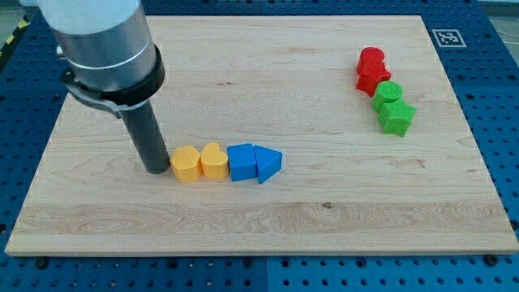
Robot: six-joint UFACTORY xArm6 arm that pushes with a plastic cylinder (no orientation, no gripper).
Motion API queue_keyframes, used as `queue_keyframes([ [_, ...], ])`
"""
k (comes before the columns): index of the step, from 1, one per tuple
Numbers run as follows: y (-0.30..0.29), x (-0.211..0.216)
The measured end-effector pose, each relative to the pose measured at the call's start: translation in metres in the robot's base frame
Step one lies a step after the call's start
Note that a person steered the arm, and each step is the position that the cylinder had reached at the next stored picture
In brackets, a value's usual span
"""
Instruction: Slightly move the yellow heart towards up
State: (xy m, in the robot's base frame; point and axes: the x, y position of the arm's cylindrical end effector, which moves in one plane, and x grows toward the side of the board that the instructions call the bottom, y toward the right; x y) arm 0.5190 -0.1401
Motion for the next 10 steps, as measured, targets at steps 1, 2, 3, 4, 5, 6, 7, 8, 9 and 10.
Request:
queue_keyframes([
  [1, 0.0, 0.04],
  [2, 0.04, 0.065],
  [3, 0.07, 0.056],
  [4, 0.07, 0.032],
  [5, 0.07, 0.032],
  [6, 0.076, 0.032],
  [7, 0.082, 0.032],
  [8, 0.082, 0.032],
  [9, 0.082, 0.022],
  [10, 0.078, 0.001],
])
